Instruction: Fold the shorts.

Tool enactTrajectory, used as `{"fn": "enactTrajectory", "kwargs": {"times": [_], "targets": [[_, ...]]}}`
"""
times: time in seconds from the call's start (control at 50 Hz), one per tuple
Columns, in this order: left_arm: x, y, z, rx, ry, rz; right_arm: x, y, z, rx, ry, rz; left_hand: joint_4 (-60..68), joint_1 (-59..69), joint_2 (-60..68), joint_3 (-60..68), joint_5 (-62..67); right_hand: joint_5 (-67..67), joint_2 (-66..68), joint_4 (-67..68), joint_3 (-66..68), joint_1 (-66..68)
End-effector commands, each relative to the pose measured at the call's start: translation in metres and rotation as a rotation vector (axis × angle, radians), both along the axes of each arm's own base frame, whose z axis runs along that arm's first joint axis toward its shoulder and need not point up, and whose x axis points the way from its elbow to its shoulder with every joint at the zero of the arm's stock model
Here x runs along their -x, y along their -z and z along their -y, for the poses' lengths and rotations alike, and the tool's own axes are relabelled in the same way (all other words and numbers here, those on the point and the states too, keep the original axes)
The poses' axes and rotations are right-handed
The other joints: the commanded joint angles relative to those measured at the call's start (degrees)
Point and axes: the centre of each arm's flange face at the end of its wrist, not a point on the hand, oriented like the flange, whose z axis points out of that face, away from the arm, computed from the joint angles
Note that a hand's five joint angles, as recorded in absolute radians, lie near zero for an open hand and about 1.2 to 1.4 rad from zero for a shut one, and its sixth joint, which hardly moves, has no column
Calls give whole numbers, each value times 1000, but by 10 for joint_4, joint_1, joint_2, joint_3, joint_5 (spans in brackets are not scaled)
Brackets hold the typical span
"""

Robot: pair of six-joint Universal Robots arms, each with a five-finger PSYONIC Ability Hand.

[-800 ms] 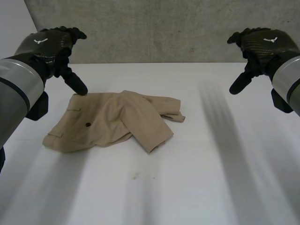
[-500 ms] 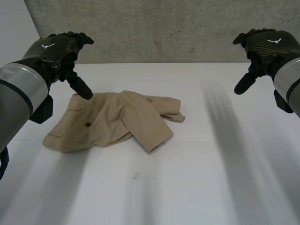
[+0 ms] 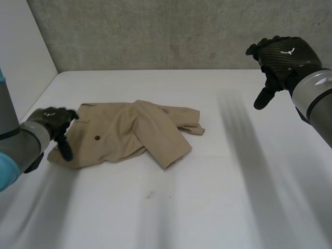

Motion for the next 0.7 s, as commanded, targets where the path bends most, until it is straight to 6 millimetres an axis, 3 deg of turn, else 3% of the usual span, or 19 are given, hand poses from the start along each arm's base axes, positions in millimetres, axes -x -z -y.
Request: {"fn": "enactTrajectory", "kwargs": {"times": [0.02, 0.12, 0.26, 0.28, 0.38, 0.42, 0.44, 0.5, 0.52, 0.58, 0.6, 0.66, 0.7], "targets": [[-25, 28, 24, 1, -73, 4, -1, 6, 2, -16, 0, -9, 47, 49, 46, 48, 43, -37, -26, -35, -8, 4], [-24, 41, 30, -8, -71, -1, -2, 11, 2, -30, -2, -15, 57, 59, 56, 58, 53, -37, -26, -35, -8, 4], [-23, 60, 34, -50, -59, 5, -2, 13, 2, -35, -5, -18, 171, 173, 170, 172, 167, -37, -26, -35, -8, 4], [-23, 61, 34, -51, -59, 4, -3, 14, 1, -37, -8, -19, 203, 205, 202, 204, 199, -37, -26, -35, -8, 4], [-23, 55, 41, 7, -68, -6, -4, 14, 1, -38, -11, -21, 668, 670, 667, 669, 664, -37, -26, -35, -8, 4], [-24, 49, 46, 47, -73, -9, -4, 14, 1, -38, -13, -21, 669, 671, 668, 670, 665, -37, -26, -35, -8, 4], [-25, 45, 49, 70, -76, -10, -5, 14, 0, -38, -14, -21, 669, 671, 668, 670, 665, -37, -26, -35, -8, 4], [-26, 14, 59, 212, -99, -25, -5, 14, 1, -36, -13, -21, 669, 671, 668, 670, 665, -37, -26, -35, -8, 4], [-25, -6, 64, 303, -114, -33, -5, 14, 0, -36, -14, -20, 669, 671, 668, 670, 665, -37, -26, -35, -8, 4], [-24, -31, 69, 420, -133, -46, -4, 13, 1, -32, -11, -19, 669, 671, 668, 670, 665, -37, -26, -35, -8, 4], [-19, -47, 70, 492, -134, -60, -4, 13, 1, -32, -11, -19, 669, 671, 668, 670, 665, -37, -26, -35, -8, 4], [4, -71, 65, 586, -82, -98, -4, 11, 1, -26, -10, -17, 669, 671, 668, 670, 665, -37, -26, -35, -8, 4], [39, -87, 49, 647, 12, -144, -4, 9, 2, -22, -6, -15, 669, 671, 668, 670, 665, -37, -26, -35, -8, 4]]}}
